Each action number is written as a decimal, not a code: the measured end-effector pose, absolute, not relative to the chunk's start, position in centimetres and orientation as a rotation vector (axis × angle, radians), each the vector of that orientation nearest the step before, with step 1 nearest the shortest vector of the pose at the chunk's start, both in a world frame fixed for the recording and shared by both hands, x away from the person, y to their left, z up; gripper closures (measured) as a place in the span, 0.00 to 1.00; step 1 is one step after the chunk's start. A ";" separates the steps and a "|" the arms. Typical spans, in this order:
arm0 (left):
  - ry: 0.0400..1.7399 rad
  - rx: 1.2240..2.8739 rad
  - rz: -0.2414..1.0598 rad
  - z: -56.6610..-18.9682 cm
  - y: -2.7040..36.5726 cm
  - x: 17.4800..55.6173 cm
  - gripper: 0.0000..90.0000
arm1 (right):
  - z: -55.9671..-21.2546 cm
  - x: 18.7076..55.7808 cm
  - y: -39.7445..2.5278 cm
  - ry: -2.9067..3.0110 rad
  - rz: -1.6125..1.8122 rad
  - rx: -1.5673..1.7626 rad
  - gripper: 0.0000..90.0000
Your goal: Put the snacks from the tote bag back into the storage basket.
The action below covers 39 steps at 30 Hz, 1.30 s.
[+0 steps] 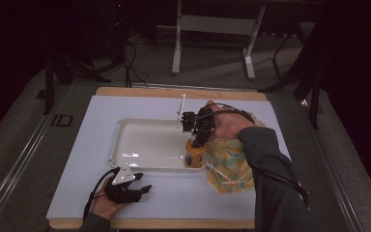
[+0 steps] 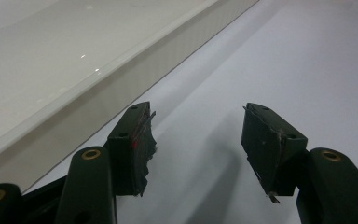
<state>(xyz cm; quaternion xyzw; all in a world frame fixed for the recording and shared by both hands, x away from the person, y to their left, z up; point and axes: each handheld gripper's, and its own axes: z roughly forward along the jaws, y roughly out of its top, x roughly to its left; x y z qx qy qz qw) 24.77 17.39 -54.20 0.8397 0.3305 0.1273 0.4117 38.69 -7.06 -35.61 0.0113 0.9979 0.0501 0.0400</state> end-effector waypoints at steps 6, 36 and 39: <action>0.831 2.112 0.321 -54.2 17.4 24.8 0.48 | -36.4 38.6 -6.9 3.063 0.134 0.058 0.50; 0.829 2.115 0.318 -54.2 17.4 24.8 0.48 | -33.7 38.1 -7.7 3.000 0.296 0.085 0.41; 0.829 2.116 0.317 -54.2 17.4 24.8 0.48 | -33.5 38.1 -8.0 2.998 0.297 0.091 0.41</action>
